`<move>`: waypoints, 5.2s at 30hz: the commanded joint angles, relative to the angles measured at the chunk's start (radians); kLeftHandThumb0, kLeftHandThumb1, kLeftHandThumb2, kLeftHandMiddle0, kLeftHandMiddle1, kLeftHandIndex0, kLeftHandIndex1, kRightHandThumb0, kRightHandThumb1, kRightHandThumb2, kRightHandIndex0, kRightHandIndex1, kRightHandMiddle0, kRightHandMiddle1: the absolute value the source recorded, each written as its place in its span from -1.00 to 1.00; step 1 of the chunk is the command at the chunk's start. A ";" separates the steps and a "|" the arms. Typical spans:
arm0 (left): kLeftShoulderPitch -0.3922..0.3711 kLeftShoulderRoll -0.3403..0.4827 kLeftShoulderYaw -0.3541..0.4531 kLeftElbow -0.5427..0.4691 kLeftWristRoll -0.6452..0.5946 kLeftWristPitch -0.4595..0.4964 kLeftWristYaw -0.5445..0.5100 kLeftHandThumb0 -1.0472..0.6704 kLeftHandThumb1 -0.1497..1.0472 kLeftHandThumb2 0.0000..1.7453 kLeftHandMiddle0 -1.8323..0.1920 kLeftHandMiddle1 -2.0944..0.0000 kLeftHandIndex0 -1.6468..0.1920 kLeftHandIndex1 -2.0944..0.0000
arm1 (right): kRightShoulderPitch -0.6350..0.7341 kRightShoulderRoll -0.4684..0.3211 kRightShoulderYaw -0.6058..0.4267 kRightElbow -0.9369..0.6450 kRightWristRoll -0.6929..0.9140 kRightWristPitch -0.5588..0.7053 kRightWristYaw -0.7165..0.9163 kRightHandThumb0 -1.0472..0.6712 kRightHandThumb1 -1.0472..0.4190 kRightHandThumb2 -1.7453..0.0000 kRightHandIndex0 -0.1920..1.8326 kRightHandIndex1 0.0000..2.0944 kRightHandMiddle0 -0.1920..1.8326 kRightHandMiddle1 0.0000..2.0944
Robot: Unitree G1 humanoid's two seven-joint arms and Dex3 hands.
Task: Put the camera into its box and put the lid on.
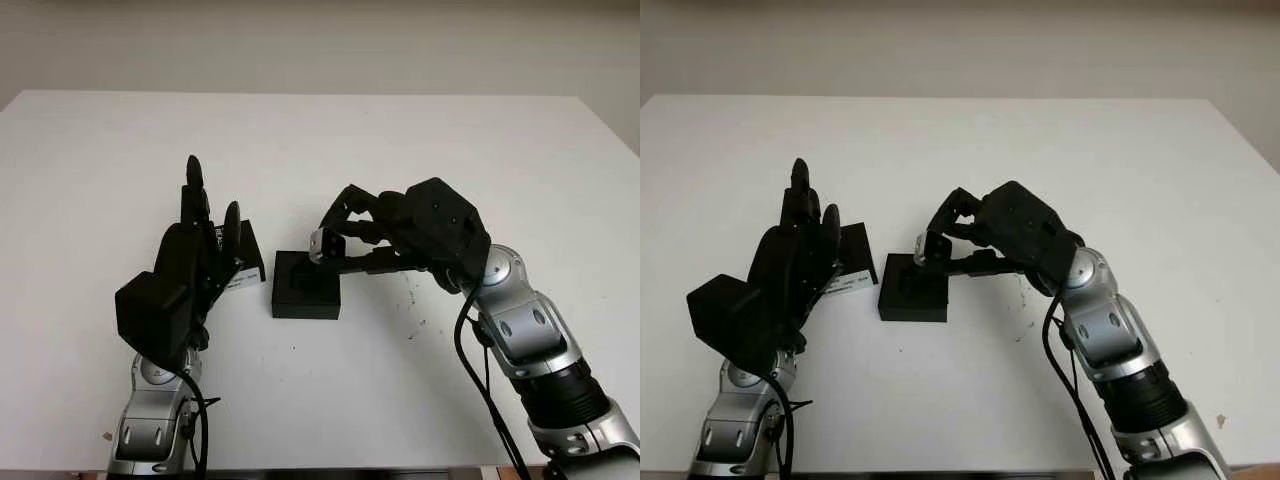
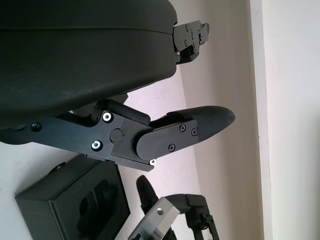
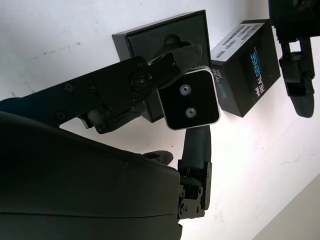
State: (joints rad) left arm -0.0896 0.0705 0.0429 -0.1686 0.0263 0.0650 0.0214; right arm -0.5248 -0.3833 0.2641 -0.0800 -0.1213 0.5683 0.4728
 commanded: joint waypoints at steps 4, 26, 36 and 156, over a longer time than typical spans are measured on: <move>-0.012 -0.008 -0.002 -0.013 0.006 -0.003 0.007 -0.45 1.00 -0.25 1.00 0.97 1.00 0.98 | -0.043 0.001 0.009 0.047 -0.024 -0.054 0.009 -0.24 -0.98 0.94 -0.47 -0.88 -0.67 0.93; -0.033 -0.024 -0.002 -0.011 0.016 -0.007 0.014 -0.43 1.00 -0.24 1.00 0.95 1.00 0.97 | -0.044 0.056 0.012 -0.001 -0.011 0.101 0.051 -0.22 -1.00 0.92 -0.51 -0.90 -0.70 0.88; -0.035 -0.021 0.004 -0.005 0.012 -0.005 0.012 -0.46 1.00 -0.25 1.00 0.96 1.00 0.98 | -0.045 0.070 0.033 -0.015 -0.013 0.095 0.043 -0.22 -1.00 0.90 -0.51 -0.91 -0.72 0.93; 0.027 -0.040 -0.010 -0.095 0.011 0.039 0.019 -0.46 1.00 -0.26 1.00 0.95 1.00 0.96 | 0.066 0.024 -0.125 0.104 -0.116 -0.664 -0.188 -0.45 -0.82 0.95 -0.68 -0.64 -0.89 -0.36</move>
State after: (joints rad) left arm -0.0687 0.0253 0.0269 -0.2419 0.0381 0.1078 0.0419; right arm -0.4856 -0.3627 0.1470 0.0627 -0.2353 -0.0968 0.2922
